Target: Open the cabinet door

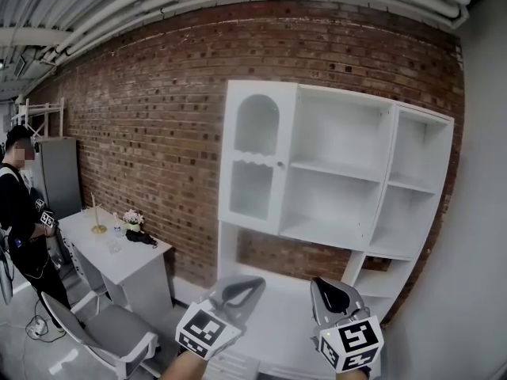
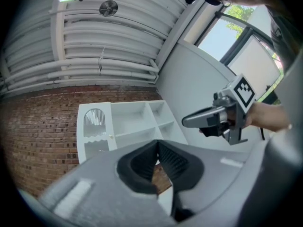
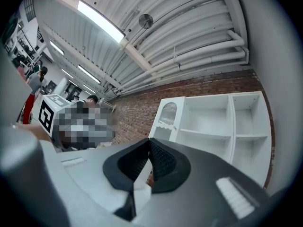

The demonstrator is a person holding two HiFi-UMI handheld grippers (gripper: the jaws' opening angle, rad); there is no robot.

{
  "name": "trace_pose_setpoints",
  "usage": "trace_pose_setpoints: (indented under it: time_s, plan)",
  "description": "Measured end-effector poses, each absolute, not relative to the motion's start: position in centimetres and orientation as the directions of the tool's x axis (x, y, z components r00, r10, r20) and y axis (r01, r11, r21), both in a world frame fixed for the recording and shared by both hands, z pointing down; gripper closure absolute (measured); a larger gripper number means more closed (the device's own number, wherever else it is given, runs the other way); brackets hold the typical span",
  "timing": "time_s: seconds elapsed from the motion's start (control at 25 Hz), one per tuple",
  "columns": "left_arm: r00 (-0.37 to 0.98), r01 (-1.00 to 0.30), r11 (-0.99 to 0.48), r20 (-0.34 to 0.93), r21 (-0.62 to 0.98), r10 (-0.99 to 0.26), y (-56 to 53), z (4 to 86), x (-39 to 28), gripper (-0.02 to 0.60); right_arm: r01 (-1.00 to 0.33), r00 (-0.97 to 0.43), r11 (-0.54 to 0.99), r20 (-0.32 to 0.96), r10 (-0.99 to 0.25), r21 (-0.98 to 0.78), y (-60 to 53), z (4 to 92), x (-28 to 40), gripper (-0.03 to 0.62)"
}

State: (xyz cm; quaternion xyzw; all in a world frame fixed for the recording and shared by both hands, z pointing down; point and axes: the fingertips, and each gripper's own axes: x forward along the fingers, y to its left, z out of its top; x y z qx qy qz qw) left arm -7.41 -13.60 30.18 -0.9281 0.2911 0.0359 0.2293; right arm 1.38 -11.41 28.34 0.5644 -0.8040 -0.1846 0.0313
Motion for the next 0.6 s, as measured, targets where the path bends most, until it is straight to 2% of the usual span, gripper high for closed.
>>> trace_pose_setpoints:
  time_s: [0.6]
  plan:
    - [0.781,-0.617,-0.677,-0.212,-0.401,-0.587,-18.4,30.1,-1.5,0.581,-0.865,-0.434,0.362,-0.158,-0.887,0.347,-16.6,28.0,7.1,0.591]
